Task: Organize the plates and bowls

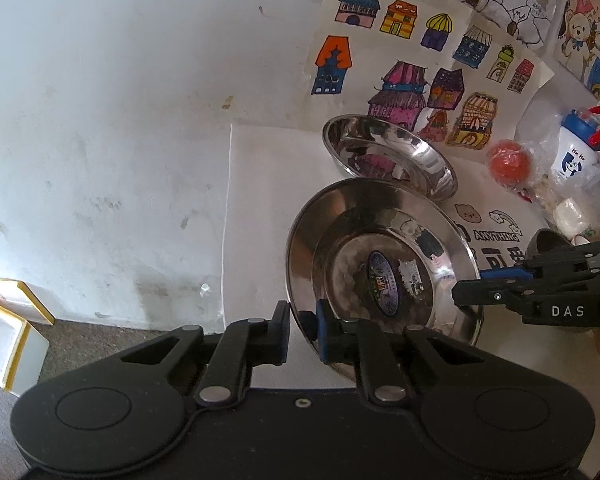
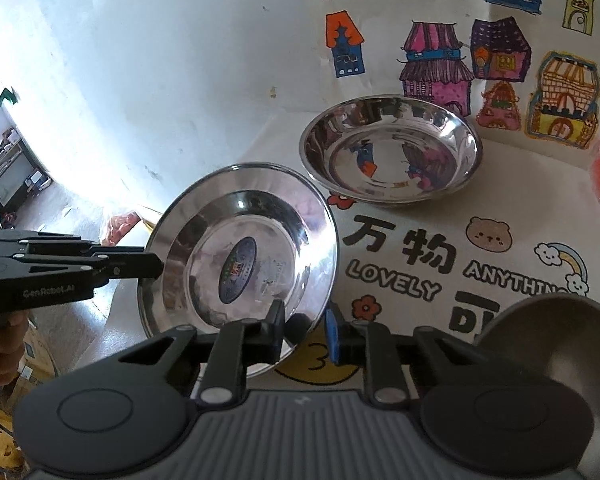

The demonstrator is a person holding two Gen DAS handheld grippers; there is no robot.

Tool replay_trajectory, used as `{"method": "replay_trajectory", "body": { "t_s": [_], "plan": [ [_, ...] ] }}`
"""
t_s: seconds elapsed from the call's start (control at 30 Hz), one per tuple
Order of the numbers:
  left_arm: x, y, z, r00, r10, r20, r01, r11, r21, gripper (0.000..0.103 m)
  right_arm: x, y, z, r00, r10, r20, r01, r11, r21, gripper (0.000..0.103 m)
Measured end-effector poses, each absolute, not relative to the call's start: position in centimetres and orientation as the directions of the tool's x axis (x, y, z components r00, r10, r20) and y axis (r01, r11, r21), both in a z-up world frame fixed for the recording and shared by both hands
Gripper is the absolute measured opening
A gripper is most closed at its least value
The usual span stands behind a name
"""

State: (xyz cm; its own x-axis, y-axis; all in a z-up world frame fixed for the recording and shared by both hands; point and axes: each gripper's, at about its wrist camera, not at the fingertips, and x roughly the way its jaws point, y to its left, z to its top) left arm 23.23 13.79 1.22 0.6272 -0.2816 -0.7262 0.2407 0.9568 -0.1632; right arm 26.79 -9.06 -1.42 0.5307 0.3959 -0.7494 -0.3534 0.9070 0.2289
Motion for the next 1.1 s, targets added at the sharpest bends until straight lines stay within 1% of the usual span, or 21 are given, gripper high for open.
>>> {"method": "replay_trajectory", "body": {
  "t_s": [0.2, 0.43, 0.7, 1.1],
  "plan": [
    [23.2, 13.6, 1.3, 0.624, -0.274, -0.732, 0.235, 0.959, -0.159, 0.014, 26.7, -9.4, -1.3, 0.528, 0.396, -0.751, -0.344, 0.908, 0.237, 0.023],
    [23.9, 14.1, 1.2, 0.607, -0.294, -0.738, 0.206, 0.956, -0.21, 0.012, 27.0, -10.1, -0.9, 0.526, 0.413, -0.744, -0.321, 0.906, 0.276, 0.019],
    [24.1, 13.6, 2.2, 0.602, -0.306, -0.737, 0.209, 0.952, -0.225, 0.011, 27.9, -11.3, -0.4, 0.505, 0.427, -0.75, -0.292, 0.902, 0.318, 0.018],
    [25.6, 11.3, 4.0, 0.612, -0.309, -0.728, 0.236, 0.95, -0.204, 0.011, 28.5, -12.9, 1.6, 0.534, 0.393, -0.748, -0.271, 0.918, 0.289, 0.018]
  ]
}}
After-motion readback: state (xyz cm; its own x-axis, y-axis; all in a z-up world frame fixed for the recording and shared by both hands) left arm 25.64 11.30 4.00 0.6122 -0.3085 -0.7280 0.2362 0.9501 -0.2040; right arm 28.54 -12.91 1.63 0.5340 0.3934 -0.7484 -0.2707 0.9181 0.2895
